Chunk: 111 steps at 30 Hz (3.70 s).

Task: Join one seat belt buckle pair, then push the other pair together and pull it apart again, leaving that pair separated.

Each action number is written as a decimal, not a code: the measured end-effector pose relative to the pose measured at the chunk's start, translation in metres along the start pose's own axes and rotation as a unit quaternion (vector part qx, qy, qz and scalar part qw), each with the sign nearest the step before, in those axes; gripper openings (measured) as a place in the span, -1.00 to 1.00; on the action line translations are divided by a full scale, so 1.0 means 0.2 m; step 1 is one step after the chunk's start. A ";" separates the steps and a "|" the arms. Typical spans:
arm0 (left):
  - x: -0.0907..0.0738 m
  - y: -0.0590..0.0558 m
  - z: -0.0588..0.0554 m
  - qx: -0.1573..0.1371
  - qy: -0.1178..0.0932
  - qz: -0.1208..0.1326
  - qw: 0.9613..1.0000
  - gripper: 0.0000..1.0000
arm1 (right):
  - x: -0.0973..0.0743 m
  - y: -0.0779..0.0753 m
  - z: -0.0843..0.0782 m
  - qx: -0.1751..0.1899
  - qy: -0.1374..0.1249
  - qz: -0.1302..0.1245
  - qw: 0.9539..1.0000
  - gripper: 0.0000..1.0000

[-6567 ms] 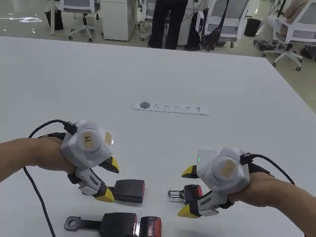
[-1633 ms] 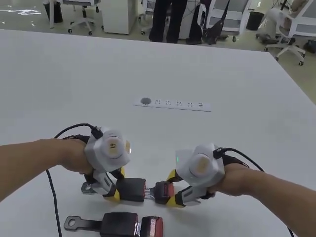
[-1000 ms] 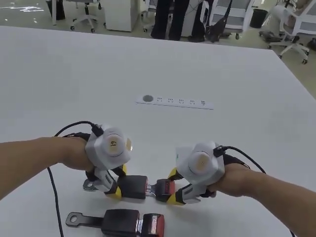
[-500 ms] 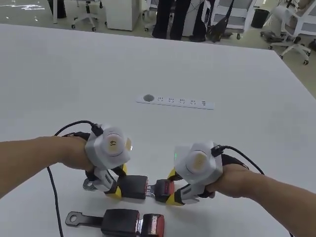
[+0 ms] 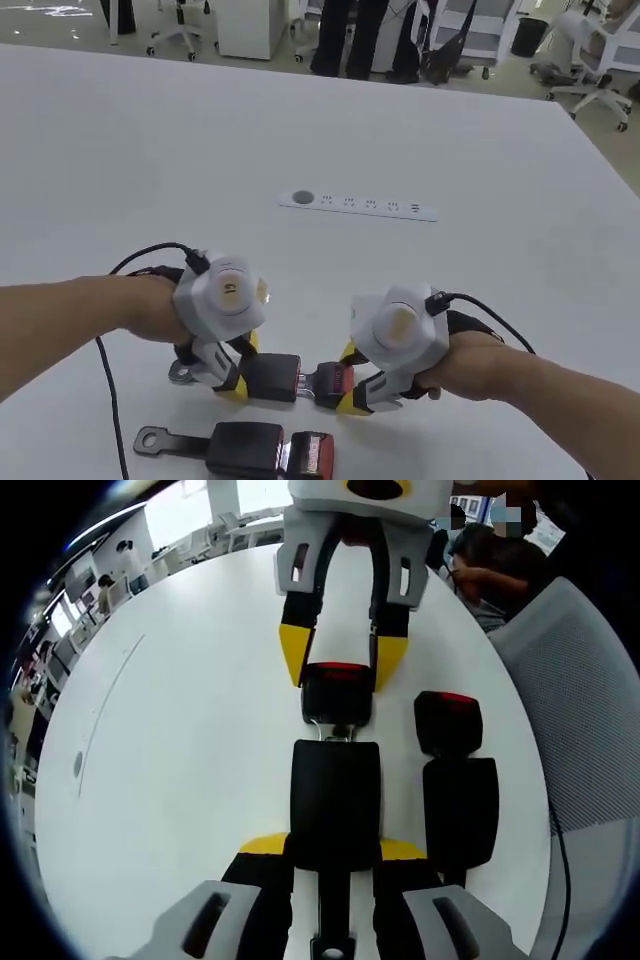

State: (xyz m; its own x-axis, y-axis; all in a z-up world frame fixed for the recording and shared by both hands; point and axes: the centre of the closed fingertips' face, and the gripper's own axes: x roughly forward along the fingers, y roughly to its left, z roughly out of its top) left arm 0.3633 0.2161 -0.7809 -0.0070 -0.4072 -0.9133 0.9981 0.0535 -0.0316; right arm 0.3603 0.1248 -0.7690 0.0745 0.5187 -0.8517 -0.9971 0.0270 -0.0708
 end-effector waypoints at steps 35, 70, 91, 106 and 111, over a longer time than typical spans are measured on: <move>0.00 -0.01 0.01 0.005 0.001 0.000 1.000 -0.41 | 0.04 -0.01 0.07 0.007 0.007 0.000 1.000 -0.49; 0.00 0.00 0.00 0.004 0.012 -0.003 1.000 -0.39 | 0.05 0.00 0.04 0.006 0.008 0.002 1.000 -0.46; 0.00 0.01 -0.01 0.005 0.018 -0.003 1.000 -0.38 | 0.01 -0.02 -0.02 0.011 0.005 0.008 1.000 -0.44; 0.01 0.00 0.00 0.008 0.020 -0.005 1.000 -0.37 | -0.01 -0.01 -0.02 0.005 0.005 0.012 1.000 -0.44; 0.01 -0.01 0.00 0.007 0.019 -0.005 1.000 -0.37 | -0.01 -0.01 -0.03 -0.001 0.009 0.013 1.000 -0.44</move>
State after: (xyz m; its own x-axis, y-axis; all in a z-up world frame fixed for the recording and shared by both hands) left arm 0.3618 0.2148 -0.7815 -0.0195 -0.3725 -0.9278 0.9987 0.0371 -0.0359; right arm 0.3628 0.1179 -0.7700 0.0493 0.5044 -0.8620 -0.9987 0.0116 -0.0503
